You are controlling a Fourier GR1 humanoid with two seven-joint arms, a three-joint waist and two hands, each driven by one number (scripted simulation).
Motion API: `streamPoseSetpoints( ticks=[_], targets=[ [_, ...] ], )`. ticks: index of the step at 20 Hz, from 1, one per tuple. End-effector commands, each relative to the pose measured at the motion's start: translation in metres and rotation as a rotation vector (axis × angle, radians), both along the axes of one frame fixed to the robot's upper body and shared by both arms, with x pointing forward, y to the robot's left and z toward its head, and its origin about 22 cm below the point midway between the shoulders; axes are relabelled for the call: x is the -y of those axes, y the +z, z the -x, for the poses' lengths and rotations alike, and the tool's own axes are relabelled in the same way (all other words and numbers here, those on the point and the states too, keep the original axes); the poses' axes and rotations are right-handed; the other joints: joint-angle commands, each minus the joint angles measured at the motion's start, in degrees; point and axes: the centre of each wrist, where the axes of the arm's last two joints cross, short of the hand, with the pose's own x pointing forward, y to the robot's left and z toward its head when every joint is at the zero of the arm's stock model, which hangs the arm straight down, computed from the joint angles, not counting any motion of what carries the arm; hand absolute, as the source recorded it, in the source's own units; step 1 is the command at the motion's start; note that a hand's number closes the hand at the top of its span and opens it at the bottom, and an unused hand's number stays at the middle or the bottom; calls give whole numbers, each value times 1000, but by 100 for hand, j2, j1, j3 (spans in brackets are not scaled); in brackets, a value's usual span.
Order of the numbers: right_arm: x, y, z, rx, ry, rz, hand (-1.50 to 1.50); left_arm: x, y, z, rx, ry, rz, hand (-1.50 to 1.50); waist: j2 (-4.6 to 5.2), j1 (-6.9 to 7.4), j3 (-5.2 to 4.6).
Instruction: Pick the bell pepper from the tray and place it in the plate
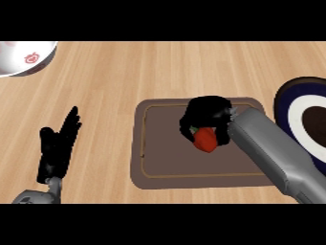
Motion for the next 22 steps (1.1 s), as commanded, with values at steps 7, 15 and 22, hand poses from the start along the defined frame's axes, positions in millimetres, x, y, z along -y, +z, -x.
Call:
streamPoseSetpoints(
  ticks=[7, 15, 22],
  targets=[
    [80, 0, -8, 242, -713, -142, 150, -16, -2, 3, -13, 71, -12, 0, -98, -462, 3],
    [107, -6, 32, 509, -1208, -330, 150, -26, -4, 12, -27, 104, -3, 0, -186, -599, -12],
    [118, 56, 68, 830, -1401, -545, 150, -27, -2, 18, -14, 72, -9, 0, -128, -404, -11]
  ],
)
